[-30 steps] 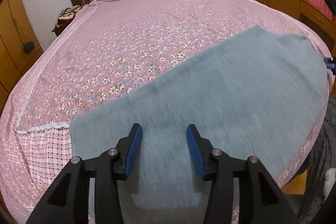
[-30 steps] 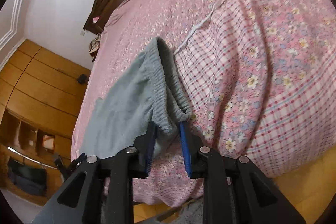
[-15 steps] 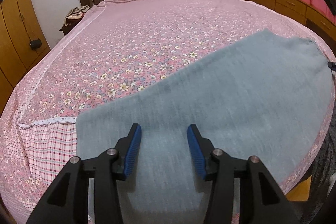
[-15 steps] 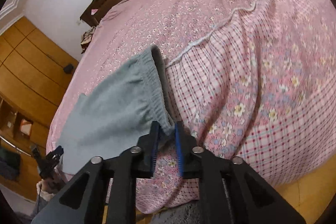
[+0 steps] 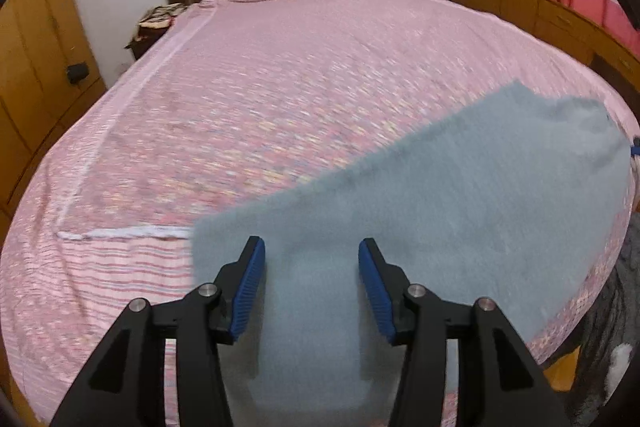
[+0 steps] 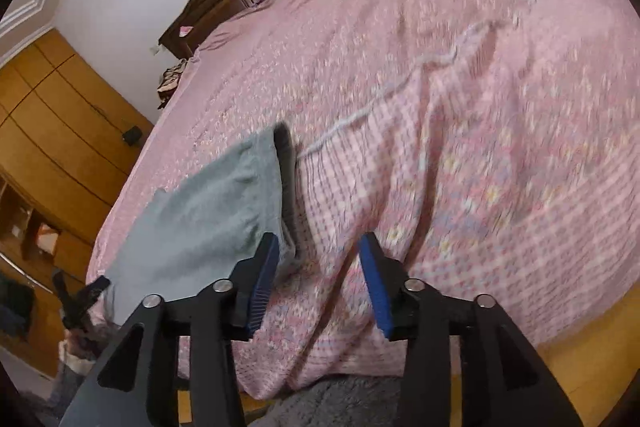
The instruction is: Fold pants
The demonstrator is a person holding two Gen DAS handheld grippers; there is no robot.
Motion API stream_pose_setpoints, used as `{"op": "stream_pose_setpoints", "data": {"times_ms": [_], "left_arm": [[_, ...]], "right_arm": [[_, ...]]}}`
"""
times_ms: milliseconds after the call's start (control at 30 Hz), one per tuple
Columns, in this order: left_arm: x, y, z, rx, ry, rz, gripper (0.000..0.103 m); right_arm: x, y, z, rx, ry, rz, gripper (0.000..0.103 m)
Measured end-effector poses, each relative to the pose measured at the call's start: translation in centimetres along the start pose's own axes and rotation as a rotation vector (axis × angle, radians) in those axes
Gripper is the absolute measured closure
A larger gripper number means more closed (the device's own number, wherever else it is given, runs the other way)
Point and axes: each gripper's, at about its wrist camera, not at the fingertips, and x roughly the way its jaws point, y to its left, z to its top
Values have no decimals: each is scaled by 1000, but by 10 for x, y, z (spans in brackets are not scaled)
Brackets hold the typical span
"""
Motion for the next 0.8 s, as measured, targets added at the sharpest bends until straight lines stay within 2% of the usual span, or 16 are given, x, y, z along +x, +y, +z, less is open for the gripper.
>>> {"op": "stream_pose_setpoints", "data": {"times_ms": [33,100,233,333,433,533,667,733,800], "left_arm": [[-3,10,2,-31,2,-3,35],[-3,38,6,-108,25,-16,23],[14,86,0,-231,126,-78,23],[25,101,-12,-262,176,-147,23],[23,106,-17,-294,167,-181,23],[20,102,-22,-255,163,-210,19],[16,95,-26,-221,127,-284,17],[10,95,-22,-219,80,-349,21],[6,93,-17,-217,58,-372,30]], "right_arm": [[0,1,7,-4,-4,18,56],[4,10,21,-32,-14,56,55],[27,30,43,-109,-2,87,49],[56,37,54,-113,54,65,48],[72,37,45,-98,57,110,48],[90,37,30,-101,101,83,48],[83,33,19,-98,69,85,48],[82,30,18,-74,67,86,48],[75,21,13,-77,73,69,48]]}}
